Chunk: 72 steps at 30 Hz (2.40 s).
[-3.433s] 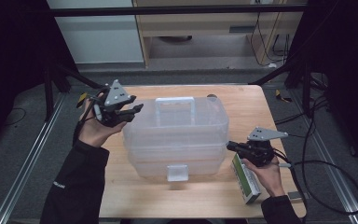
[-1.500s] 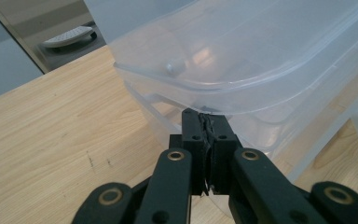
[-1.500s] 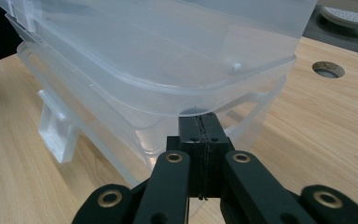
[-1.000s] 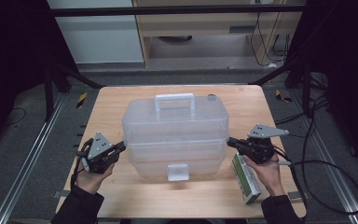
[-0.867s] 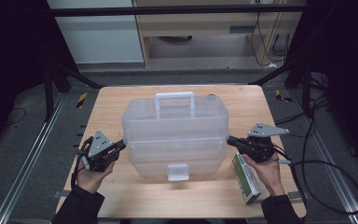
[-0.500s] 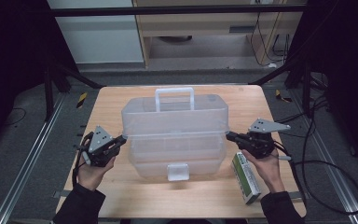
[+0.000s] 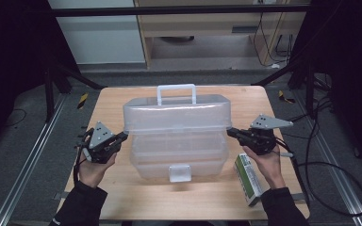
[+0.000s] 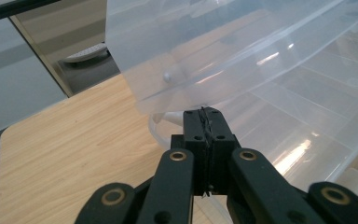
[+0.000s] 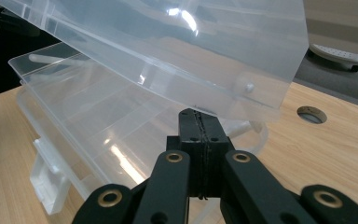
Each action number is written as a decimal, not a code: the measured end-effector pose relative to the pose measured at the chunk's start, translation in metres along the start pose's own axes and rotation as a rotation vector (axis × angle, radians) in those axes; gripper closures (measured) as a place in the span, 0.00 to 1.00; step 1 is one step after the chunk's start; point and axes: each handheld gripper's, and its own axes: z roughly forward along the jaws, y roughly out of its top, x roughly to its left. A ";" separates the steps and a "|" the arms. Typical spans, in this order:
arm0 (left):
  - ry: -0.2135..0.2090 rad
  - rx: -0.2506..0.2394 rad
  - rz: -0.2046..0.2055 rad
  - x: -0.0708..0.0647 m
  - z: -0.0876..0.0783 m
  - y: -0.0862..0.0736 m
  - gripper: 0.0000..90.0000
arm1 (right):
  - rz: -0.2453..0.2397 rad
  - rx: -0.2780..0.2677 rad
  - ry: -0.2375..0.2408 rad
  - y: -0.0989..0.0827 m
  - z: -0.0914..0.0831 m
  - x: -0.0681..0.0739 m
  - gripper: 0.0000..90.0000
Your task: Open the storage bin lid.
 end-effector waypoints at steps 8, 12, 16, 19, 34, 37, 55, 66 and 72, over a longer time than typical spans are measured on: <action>-0.010 -0.017 -0.009 -0.001 0.004 0.004 0.99 | -0.008 -0.010 0.000 0.004 0.000 -0.001 1.00; -0.008 -0.015 0.001 -0.003 0.004 0.004 0.99 | -0.013 -0.009 -0.002 0.004 -0.001 -0.001 1.00; -0.011 -0.016 0.003 -0.004 0.003 0.002 0.98 | -0.015 -0.005 -0.005 0.004 -0.001 0.000 1.00; 0.000 -0.011 0.012 -0.007 -0.001 -0.001 0.94 | -0.018 -0.004 -0.004 0.004 -0.001 0.000 1.00; 0.083 -0.047 0.047 -0.009 0.001 0.001 0.68 | -0.029 0.018 -0.014 0.002 -0.001 0.001 1.00; 0.080 -0.057 0.054 -0.009 0.001 0.003 0.68 | -0.029 0.020 -0.012 0.002 -0.001 0.001 1.00; 0.077 -0.042 0.047 -0.009 0.000 0.004 0.73 | -0.037 0.119 -0.077 -0.011 0.002 0.000 0.91; 0.071 -0.041 0.040 -0.009 -0.001 0.003 0.73 | -0.011 0.202 -0.104 -0.029 0.005 -0.004 0.73; 0.069 -0.043 0.037 -0.008 -0.001 0.003 0.73 | -0.001 0.225 -0.091 -0.033 0.013 -0.002 0.71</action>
